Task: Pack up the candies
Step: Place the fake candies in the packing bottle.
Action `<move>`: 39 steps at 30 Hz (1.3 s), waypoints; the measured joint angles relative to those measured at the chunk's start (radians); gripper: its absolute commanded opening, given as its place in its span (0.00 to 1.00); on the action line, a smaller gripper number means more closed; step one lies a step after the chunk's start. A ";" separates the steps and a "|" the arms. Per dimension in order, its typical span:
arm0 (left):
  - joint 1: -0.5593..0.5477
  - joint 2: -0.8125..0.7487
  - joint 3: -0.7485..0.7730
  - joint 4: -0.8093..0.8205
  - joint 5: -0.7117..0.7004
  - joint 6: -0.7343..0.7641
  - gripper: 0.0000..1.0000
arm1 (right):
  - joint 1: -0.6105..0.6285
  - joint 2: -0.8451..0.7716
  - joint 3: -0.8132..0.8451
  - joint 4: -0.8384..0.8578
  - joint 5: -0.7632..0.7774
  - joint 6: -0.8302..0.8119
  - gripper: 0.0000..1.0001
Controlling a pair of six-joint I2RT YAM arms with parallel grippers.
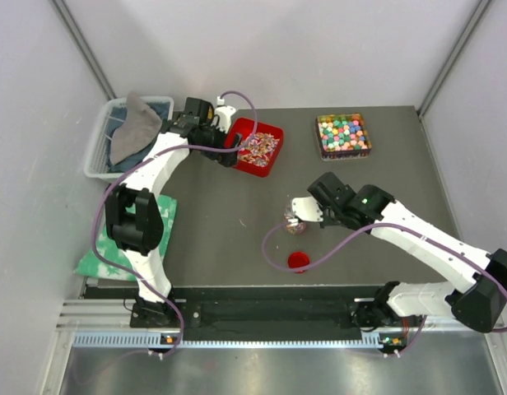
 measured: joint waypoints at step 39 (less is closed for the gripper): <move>0.000 -0.010 -0.040 0.021 0.031 -0.001 0.99 | 0.087 0.071 0.058 -0.009 0.163 -0.122 0.00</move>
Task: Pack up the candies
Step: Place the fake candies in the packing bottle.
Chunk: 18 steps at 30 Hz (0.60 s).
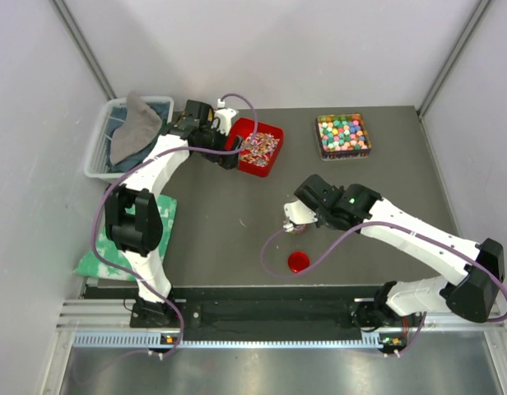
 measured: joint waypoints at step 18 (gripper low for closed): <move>0.000 0.000 -0.012 0.002 0.007 -0.001 0.99 | 0.026 0.027 0.024 -0.025 0.049 -0.050 0.00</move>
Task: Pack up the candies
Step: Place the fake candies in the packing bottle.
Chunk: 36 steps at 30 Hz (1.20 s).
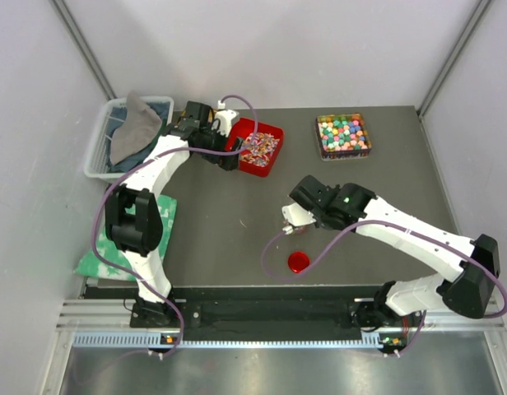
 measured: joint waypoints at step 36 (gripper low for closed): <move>0.000 0.000 -0.015 0.000 0.008 -0.001 0.99 | 0.026 0.087 0.105 -0.084 0.048 -0.049 0.00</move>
